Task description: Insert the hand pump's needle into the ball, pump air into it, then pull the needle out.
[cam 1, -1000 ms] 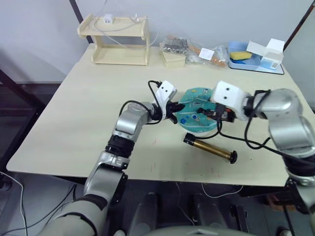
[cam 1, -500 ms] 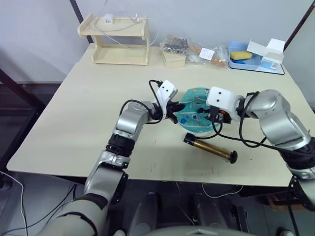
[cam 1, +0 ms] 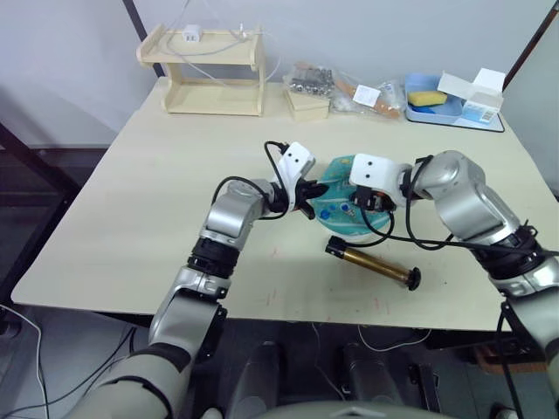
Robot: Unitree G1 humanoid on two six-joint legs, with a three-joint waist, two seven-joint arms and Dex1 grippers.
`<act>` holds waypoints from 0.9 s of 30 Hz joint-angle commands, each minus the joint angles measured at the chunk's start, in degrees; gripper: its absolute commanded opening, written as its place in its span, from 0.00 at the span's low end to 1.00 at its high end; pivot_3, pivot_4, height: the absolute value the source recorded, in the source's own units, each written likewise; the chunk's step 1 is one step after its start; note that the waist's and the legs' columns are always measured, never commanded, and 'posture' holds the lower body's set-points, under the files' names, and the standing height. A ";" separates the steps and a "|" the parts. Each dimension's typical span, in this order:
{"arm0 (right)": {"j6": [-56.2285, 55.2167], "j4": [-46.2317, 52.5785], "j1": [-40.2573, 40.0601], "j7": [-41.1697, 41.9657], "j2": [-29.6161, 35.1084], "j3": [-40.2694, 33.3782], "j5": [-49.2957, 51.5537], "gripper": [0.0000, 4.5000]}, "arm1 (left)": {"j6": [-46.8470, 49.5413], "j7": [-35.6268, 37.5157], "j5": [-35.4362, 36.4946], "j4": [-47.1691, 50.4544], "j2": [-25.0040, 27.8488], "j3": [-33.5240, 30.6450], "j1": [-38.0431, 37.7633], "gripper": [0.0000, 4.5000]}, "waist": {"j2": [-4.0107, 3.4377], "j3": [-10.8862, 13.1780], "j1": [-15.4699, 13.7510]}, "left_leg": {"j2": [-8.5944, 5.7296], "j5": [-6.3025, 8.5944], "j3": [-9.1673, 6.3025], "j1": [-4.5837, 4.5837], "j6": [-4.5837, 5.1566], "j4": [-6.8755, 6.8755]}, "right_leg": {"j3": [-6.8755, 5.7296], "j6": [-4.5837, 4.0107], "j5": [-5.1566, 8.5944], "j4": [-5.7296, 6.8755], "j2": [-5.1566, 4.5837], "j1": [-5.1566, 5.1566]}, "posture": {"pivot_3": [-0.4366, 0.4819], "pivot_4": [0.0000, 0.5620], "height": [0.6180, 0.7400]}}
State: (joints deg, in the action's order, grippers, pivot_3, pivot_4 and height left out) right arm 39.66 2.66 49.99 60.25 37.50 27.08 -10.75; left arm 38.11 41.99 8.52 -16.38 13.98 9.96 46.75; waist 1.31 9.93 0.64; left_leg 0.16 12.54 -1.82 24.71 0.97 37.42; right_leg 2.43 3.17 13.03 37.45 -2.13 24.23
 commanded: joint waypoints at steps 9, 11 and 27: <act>-0.66 0.74 1.48 0.11 -0.40 -0.09 -1.14 0.44 | -0.40 -0.47 -0.36 0.72 -0.15 0.50 0.65 0.00 | 0.00 0.00 0.03 | -0.01 0.00 0.01 -0.01 0.00 0.02 | 0.00 0.00 0.00 0.07 0.00 0.00 | 0.48 0.27 1.00; -0.73 0.60 1.29 0.05 -0.50 -0.03 -1.23 0.44 | -0.43 -0.47 -0.38 0.75 -0.19 0.53 0.62 0.00 | 0.00 0.00 0.06 | -0.01 0.00 0.01 -0.01 0.00 0.04 | 0.00 0.00 0.00 0.10 0.00 0.00 | 0.48 0.27 1.00; -0.24 -0.72 0.90 0.02 -1.71 0.45 -1.85 0.44 | -0.79 -0.45 -0.81 0.45 -0.15 0.56 0.59 0.00 | 0.00 0.00 0.16 | -0.01 -0.01 0.02 -0.03 -0.01 0.13 | 0.02 0.00 0.00 0.22 0.00 0.00 | 0.48 0.27 1.00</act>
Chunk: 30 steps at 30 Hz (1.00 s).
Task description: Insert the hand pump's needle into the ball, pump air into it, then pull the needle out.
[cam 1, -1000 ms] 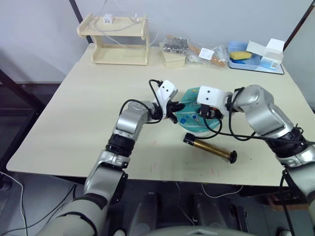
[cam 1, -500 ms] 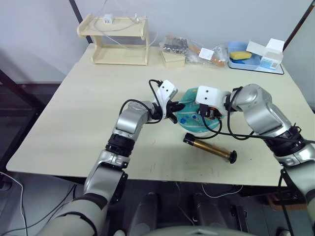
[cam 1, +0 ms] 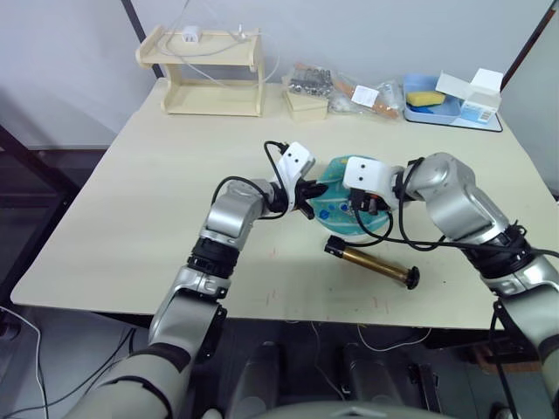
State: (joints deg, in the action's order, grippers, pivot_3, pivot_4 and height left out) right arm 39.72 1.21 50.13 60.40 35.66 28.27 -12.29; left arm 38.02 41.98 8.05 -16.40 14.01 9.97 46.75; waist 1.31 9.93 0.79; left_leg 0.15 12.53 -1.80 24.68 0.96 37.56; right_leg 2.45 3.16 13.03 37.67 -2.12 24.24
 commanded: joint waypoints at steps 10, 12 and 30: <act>0.73 1.04 1.13 -0.01 0.08 -0.47 -0.65 0.07 | -0.63 -0.63 -0.39 0.58 -0.23 0.57 0.52 0.00 | 0.00 0.00 -0.05 | 0.00 0.00 0.00 0.01 0.00 0.00 | -0.03 0.00 0.00 0.01 0.00 0.00 | 0.48 0.27 1.00; 1.10 0.95 1.48 0.19 0.20 0.37 -1.46 0.07 | -0.61 -0.69 -0.39 0.62 -0.28 0.58 0.45 0.00 | 0.00 0.00 -0.06 | -0.01 0.00 0.00 0.00 0.00 0.00 | -0.03 0.00 0.00 0.03 0.00 0.00 | 0.48 0.27 1.00; -5.86 -27.10 -1.48 -5.60 -7.30 8.76 -9.54 0.07 | -0.17 -1.23 0.37 1.25 -0.17 0.72 -0.43 0.00 | 0.42 -0.26 1.68 | 0.12 -0.15 0.07 -1.70 -0.21 -0.03 | 0.01 0.02 0.03 0.06 0.11 -1.55 | 0.48 0.27 1.00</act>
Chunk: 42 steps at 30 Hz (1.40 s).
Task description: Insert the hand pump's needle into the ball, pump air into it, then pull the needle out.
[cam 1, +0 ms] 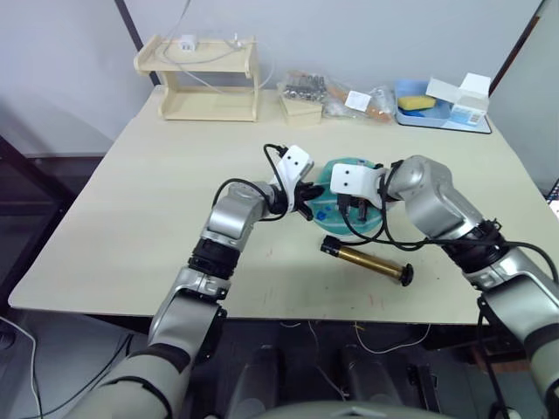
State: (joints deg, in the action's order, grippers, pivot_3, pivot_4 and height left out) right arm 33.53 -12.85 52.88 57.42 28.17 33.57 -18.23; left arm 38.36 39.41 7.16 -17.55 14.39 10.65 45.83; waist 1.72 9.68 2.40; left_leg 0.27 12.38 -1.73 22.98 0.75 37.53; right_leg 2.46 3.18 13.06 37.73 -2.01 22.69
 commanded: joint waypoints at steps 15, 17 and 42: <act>-13.17 -40.36 -2.64 -12.50 -9.75 -1.21 -2.93 0.07 | 1.10 0.56 1.47 3.62 -0.89 -0.70 0.04 0.00 | 1.45 -1.25 2.98 | 0.34 0.22 -0.04 -1.73 -0.28 -0.25 | 0.10 -0.16 0.14 -0.33 -0.25 -1.20 | 0.48 0.27 1.00; -13.10 -33.93 -3.10 -11.85 -7.87 -3.67 -1.84 0.07 | 0.86 0.51 1.32 3.00 -0.77 -0.78 0.05 0.00 | 1.38 -1.22 2.88 | 0.33 0.22 -0.05 -1.81 -0.29 -0.28 | 0.04 -0.16 0.15 -0.34 -0.50 -1.21 | 0.48 0.27 1.00; 21.47 59.66 -32.55 -1.24 9.13 -47.83 28.71 0.99 | -2.55 2.35 0.33 -0.64 -2.09 -0.64 2.01 0.00 | -0.31 0.07 -2.02 | -0.34 0.09 -0.37 1.04 0.10 -0.33 | -0.86 0.21 -0.10 -0.72 -0.74 0.96 | 0.48 0.27 1.00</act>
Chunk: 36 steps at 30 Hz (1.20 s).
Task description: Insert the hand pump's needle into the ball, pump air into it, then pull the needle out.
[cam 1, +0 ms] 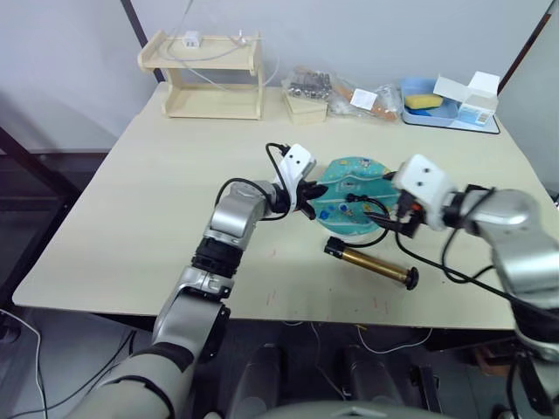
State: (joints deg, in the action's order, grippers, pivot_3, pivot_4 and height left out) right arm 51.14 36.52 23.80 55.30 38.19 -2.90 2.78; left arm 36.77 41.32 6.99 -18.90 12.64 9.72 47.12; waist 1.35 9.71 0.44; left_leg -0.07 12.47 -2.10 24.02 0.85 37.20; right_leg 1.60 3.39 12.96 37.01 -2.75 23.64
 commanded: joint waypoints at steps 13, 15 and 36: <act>12.23 23.48 -26.53 3.20 4.80 -47.95 35.39 0.99 | -0.21 3.18 2.15 3.85 1.95 -0.88 0.17 0.00 | 0.16 0.21 0.18 | 0.20 0.08 0.09 0.07 0.11 0.01 | -0.06 0.01 0.00 -0.14 -0.02 -0.02 | 0.48 0.27 1.00; 11.14 23.48 -29.88 1.60 5.86 -50.72 39.06 1.00 | 0.04 3.53 2.80 5.22 2.79 -1.29 -0.38 0.08 | 0.18 0.23 0.32 | 0.22 0.09 0.12 0.07 0.12 0.01 | -0.05 0.01 0.00 -0.15 -0.02 -0.01 | 0.48 0.27 1.00; 3.92 21.59 -58.46 0.67 11.51 -73.28 53.99 1.00 | 1.71 44.76 11.77 22.93 26.57 13.19 7.67 0.74 | 0.49 0.46 0.71 | 0.32 0.26 0.31 0.18 0.40 0.26 | 0.21 -0.06 0.11 -0.36 -0.03 -0.04 | 0.48 0.27 1.00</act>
State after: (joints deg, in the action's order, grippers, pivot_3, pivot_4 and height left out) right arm 56.40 59.01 -33.65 54.89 48.79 -73.50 56.90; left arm 40.17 84.96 21.32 2.01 39.68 19.83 52.07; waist 1.84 10.17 1.15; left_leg 0.30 12.76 -1.78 24.14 1.29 37.45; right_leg 1.94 3.35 13.05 36.66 -2.76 23.61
